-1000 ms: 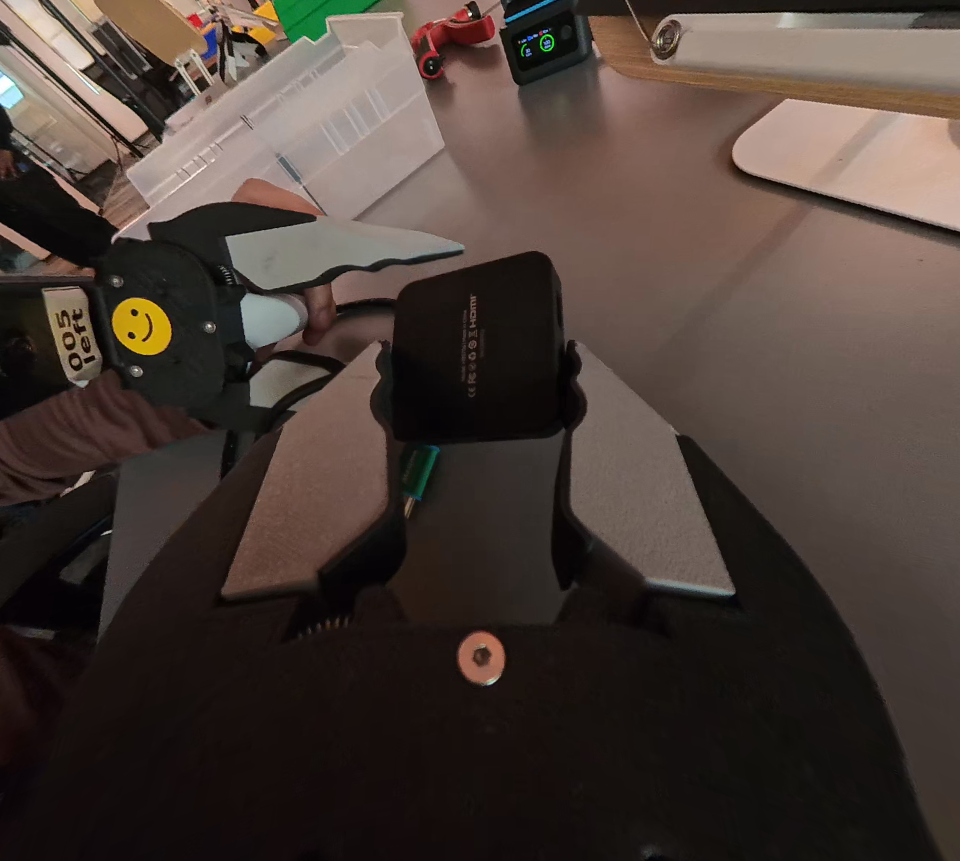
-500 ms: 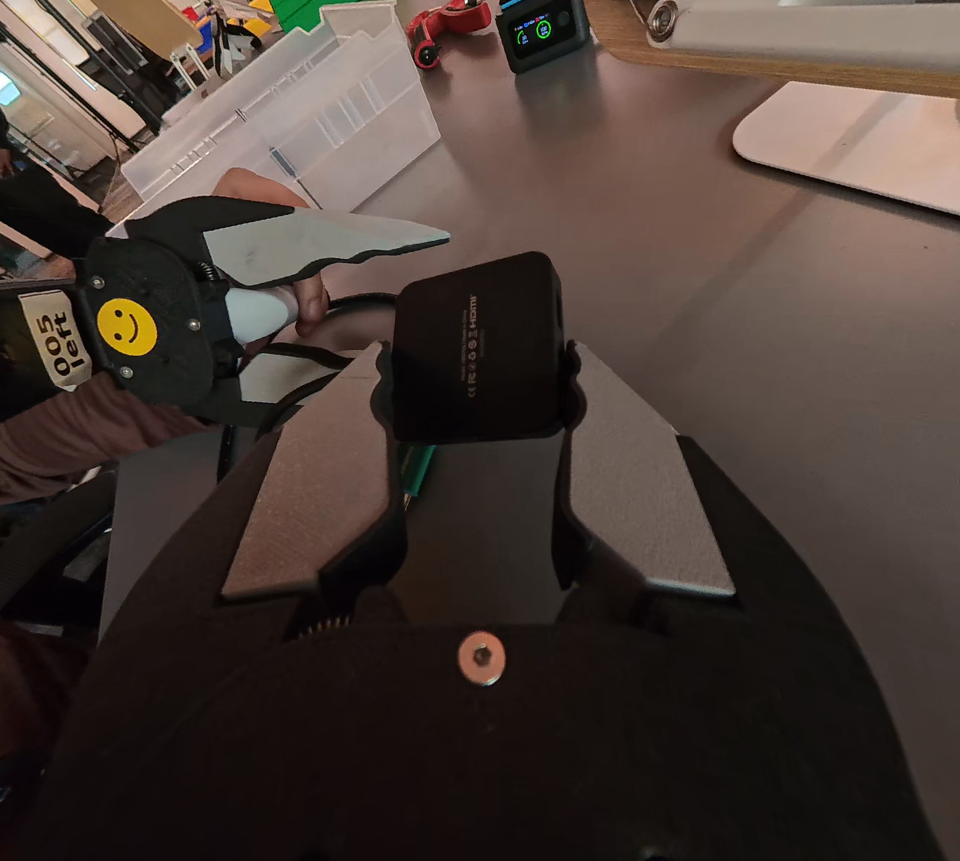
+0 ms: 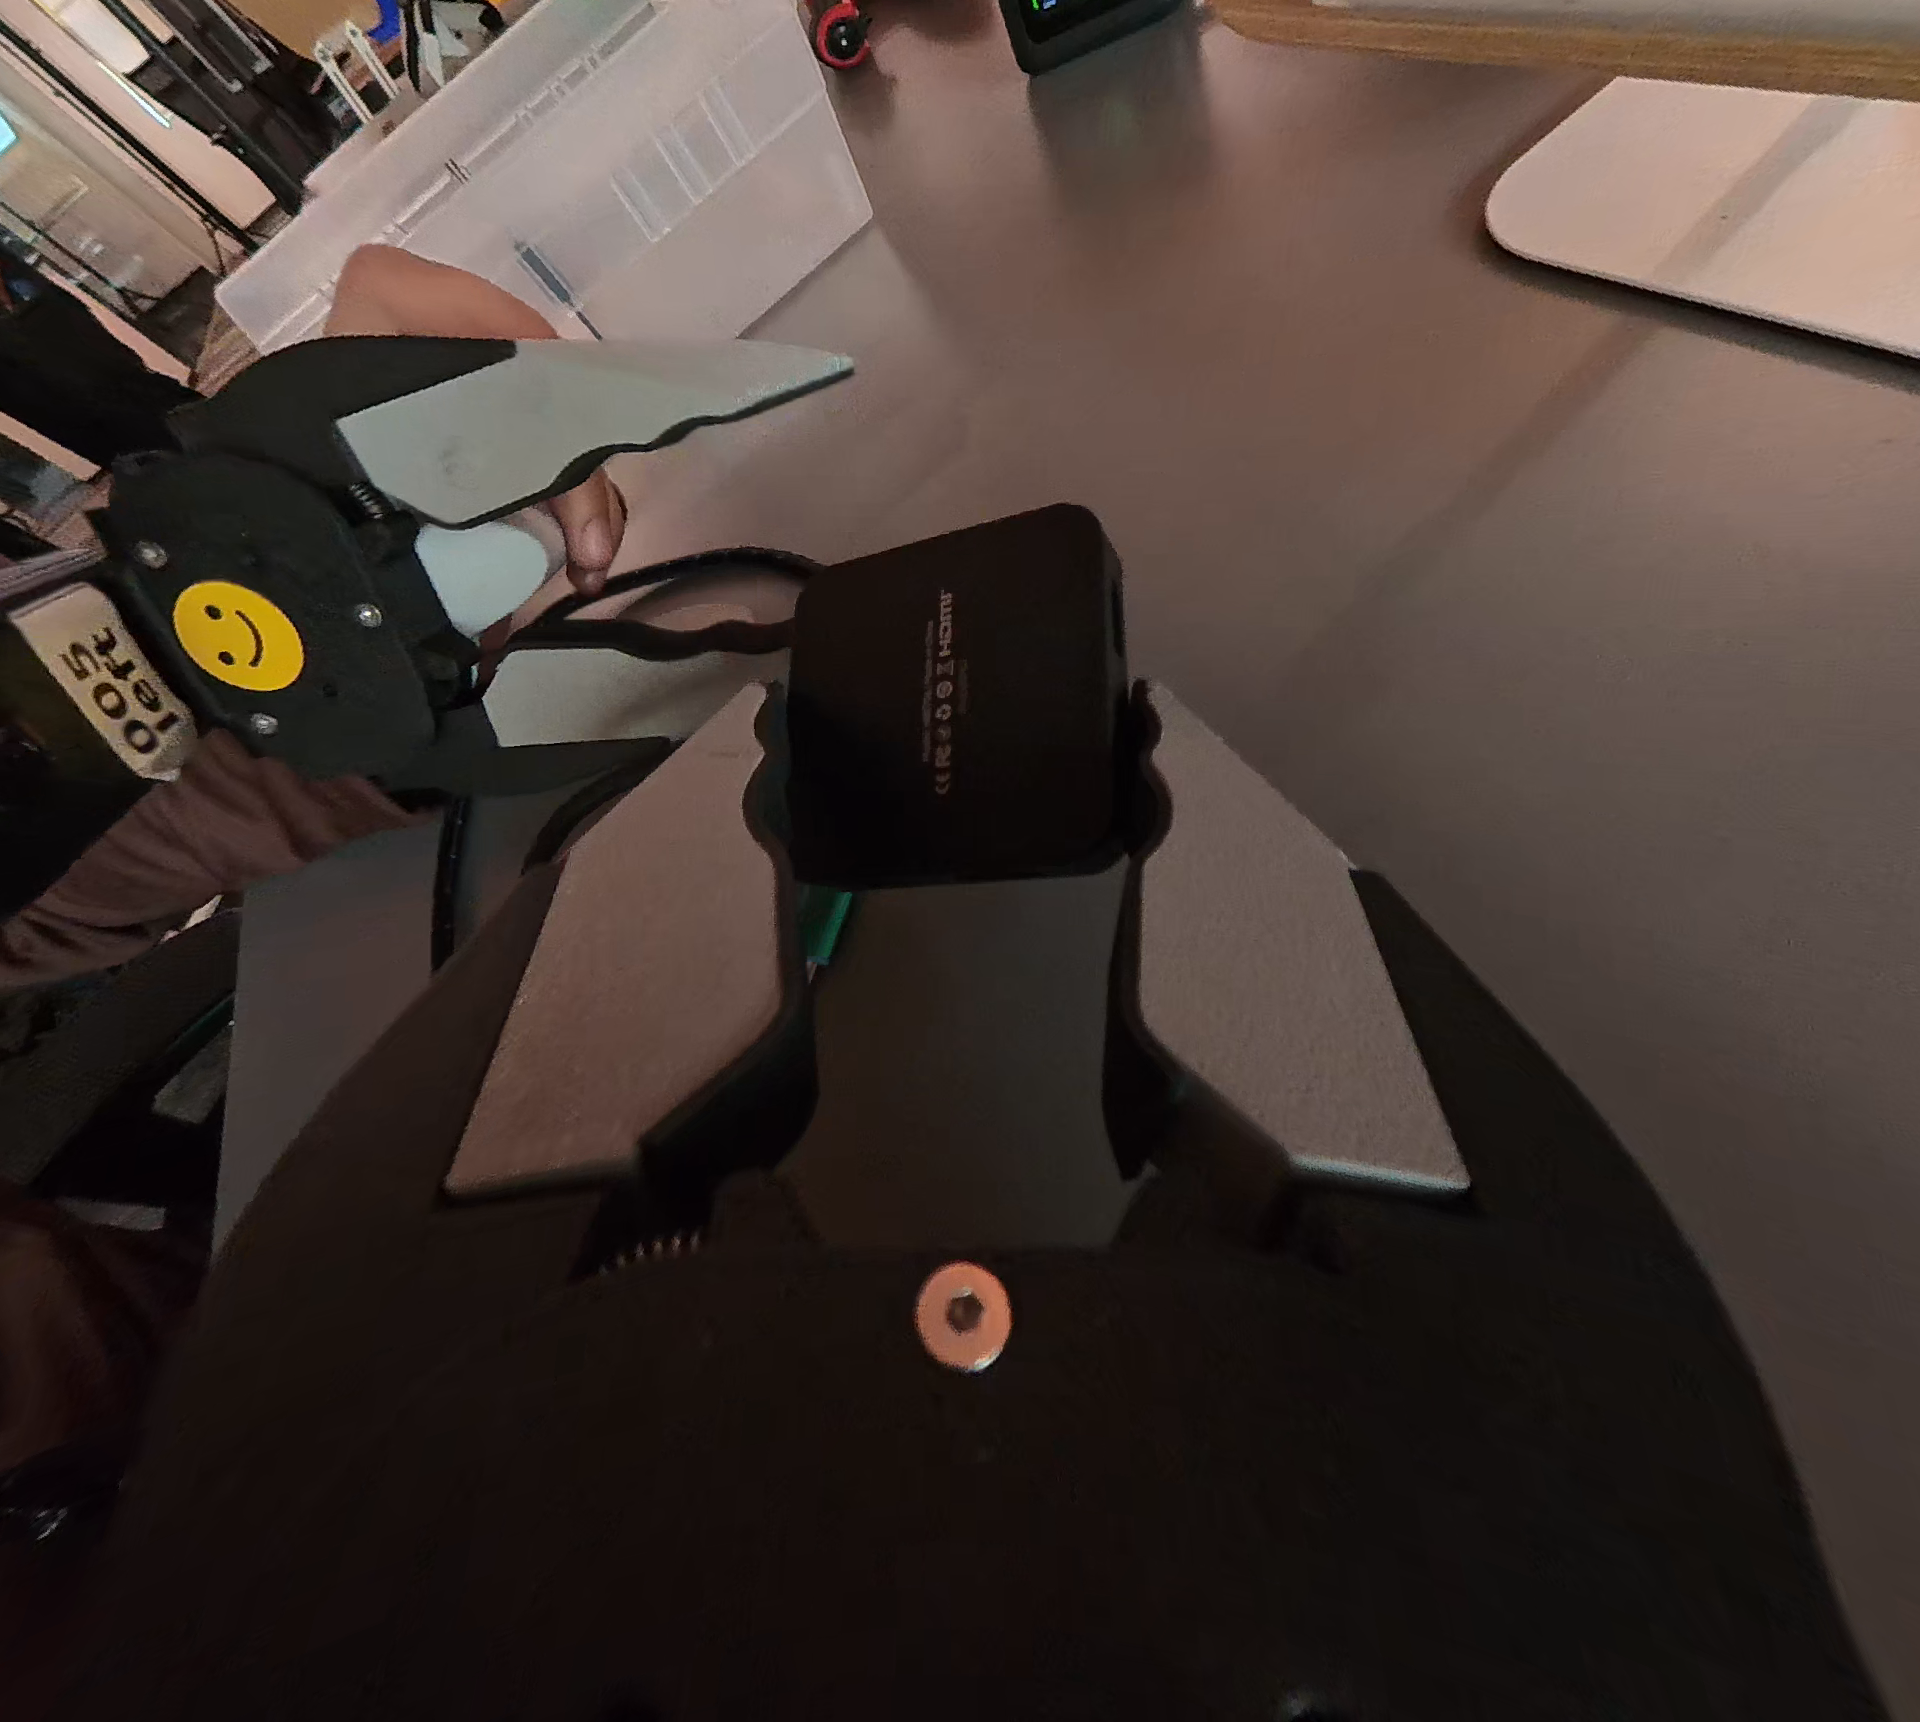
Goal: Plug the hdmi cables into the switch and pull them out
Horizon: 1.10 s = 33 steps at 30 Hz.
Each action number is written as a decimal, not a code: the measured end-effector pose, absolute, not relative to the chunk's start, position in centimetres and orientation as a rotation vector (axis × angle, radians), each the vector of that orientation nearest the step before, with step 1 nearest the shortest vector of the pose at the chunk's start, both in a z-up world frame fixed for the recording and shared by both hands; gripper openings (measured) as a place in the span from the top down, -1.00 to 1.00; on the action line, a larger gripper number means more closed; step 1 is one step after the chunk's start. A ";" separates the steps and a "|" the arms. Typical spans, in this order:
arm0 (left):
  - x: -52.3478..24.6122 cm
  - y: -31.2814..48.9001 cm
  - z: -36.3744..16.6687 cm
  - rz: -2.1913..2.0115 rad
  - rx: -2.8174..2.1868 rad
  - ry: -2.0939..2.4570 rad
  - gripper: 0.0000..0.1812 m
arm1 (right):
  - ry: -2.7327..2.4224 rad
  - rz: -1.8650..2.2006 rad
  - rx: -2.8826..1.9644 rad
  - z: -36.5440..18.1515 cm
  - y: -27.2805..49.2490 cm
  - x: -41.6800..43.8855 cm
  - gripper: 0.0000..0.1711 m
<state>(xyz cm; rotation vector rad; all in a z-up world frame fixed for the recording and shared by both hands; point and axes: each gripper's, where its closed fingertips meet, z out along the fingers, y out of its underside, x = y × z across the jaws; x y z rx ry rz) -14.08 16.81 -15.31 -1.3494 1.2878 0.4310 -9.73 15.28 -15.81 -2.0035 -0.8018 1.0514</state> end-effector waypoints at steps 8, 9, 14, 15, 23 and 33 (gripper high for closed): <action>-14.0 16.7 -14.6 0.434 -1.277 1.289 0.43 | -0.841 1.097 -2.022 -16.2 14.6 -10.2 0.30; -13.9 16.5 -14.4 0.432 -1.260 1.295 0.44 | -0.844 1.102 -2.021 -16.2 14.5 -10.2 0.52; -13.1 16.0 -14.7 0.401 -1.231 1.313 0.47 | -0.840 1.182 -2.051 -16.4 14.0 -10.1 0.81; -13.2 16.1 -15.0 0.405 -1.242 1.318 0.47 | -0.818 1.189 -2.060 -16.6 14.2 -10.0 0.81; -13.2 16.1 -15.0 0.381 -1.254 1.321 0.45 | -0.732 1.382 -1.952 -13.8 13.9 -9.7 0.88; -12.2 15.4 -13.4 0.536 -1.066 1.314 0.27 | -0.606 1.695 -1.883 -12.1 13.3 -9.7 0.88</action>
